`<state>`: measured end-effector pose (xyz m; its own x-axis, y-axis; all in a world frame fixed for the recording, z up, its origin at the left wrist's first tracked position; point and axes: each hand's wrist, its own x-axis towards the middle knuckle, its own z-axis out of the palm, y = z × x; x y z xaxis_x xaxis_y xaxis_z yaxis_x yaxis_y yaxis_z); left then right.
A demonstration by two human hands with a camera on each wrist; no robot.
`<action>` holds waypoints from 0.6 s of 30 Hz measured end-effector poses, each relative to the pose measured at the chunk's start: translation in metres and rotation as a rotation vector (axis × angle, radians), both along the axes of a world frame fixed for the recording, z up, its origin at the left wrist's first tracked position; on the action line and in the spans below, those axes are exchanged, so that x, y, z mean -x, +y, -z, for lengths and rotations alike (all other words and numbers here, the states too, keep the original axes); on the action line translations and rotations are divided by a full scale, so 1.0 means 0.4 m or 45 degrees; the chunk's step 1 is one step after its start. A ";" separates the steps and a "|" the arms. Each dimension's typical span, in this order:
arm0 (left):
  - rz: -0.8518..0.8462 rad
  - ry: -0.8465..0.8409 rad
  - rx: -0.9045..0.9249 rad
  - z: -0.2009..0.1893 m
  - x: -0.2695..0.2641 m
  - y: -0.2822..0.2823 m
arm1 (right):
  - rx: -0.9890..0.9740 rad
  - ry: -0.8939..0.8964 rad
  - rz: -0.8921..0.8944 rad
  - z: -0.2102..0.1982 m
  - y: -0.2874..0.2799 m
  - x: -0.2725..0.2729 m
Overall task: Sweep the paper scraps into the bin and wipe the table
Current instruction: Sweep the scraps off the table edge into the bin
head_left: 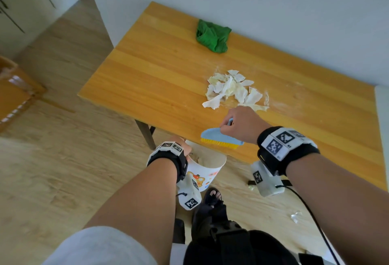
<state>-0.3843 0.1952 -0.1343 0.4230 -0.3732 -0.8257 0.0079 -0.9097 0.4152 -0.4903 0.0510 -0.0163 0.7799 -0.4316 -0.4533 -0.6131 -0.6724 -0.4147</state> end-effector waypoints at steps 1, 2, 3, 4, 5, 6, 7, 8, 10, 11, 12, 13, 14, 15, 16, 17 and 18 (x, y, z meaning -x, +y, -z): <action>-0.011 -0.001 -0.004 0.007 0.000 0.002 | -0.018 -0.018 0.024 -0.007 -0.007 0.001; -0.029 -0.006 -0.016 0.016 -0.002 0.003 | -0.017 -0.034 0.043 -0.014 -0.015 0.004; -0.058 -0.010 -0.025 0.018 -0.004 0.003 | 0.001 -0.056 0.062 -0.021 -0.026 0.007; -0.080 -0.009 -0.030 0.016 -0.005 0.004 | 0.034 -0.082 0.082 -0.028 -0.038 0.011; -0.089 -0.012 -0.033 0.018 -0.007 0.005 | 0.075 -0.110 0.101 -0.034 -0.053 0.014; -0.081 -0.019 -0.040 0.016 -0.007 0.004 | 0.119 -0.143 0.122 -0.039 -0.068 0.015; -0.056 -0.025 -0.055 0.015 -0.008 0.002 | 0.165 -0.178 0.146 -0.043 -0.084 0.014; -0.051 -0.033 -0.058 0.001 -0.007 -0.002 | 0.215 -0.212 0.163 -0.047 -0.100 0.010; -0.064 -0.011 -0.055 -0.015 -0.003 -0.006 | 0.312 -0.273 0.166 -0.054 -0.132 -0.006; -0.071 -0.010 -0.047 -0.014 -0.003 -0.006 | 0.353 -0.295 0.168 -0.057 -0.147 -0.016; -0.072 -0.014 -0.044 -0.009 -0.003 -0.005 | 0.392 -0.311 0.180 -0.058 -0.162 -0.026; -0.077 -0.003 -0.043 -0.011 -0.003 -0.003 | 0.431 -0.323 0.201 -0.057 -0.177 -0.035; -0.089 -0.004 -0.035 -0.012 -0.003 -0.001 | 0.461 -0.327 0.231 -0.053 -0.194 -0.043; -0.095 -0.009 -0.039 -0.017 -0.003 0.000 | 0.481 -0.324 0.263 -0.047 -0.213 -0.050; -0.117 -0.006 -0.033 -0.017 -0.004 0.000 | 0.495 -0.314 0.287 -0.037 -0.231 -0.057; -0.141 -0.007 -0.016 -0.017 -0.006 0.000 | 0.513 -0.293 0.303 -0.028 -0.250 -0.066; -0.169 -0.004 -0.007 -0.016 -0.010 0.001 | 0.532 -0.261 0.314 -0.018 -0.270 -0.076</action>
<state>-0.3804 0.1955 -0.1281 0.4711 -0.3094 -0.8261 0.1270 -0.9029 0.4106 -0.4601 -0.0569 -0.0090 0.6871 -0.7247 -0.0520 -0.7083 -0.6520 -0.2705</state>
